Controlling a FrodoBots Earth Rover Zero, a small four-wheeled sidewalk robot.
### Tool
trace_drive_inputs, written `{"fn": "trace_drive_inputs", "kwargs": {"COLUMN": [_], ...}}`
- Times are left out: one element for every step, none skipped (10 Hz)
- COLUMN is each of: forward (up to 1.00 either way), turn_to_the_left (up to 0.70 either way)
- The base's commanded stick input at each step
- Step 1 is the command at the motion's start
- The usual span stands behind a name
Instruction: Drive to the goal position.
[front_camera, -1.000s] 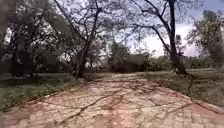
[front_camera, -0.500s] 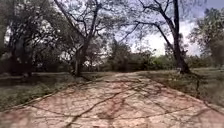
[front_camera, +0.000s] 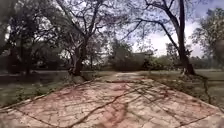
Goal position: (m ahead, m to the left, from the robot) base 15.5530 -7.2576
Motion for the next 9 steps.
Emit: {"fn": "trace_drive_inputs", "kwargs": {"forward": [0.70,0.70,0.70,0.70,0.70,0.70,0.70,0.70,0.70], "turn_to_the_left": [0.00,0.00,0.00,0.00,0.00,0.00,0.00,0.00,0.00]}}
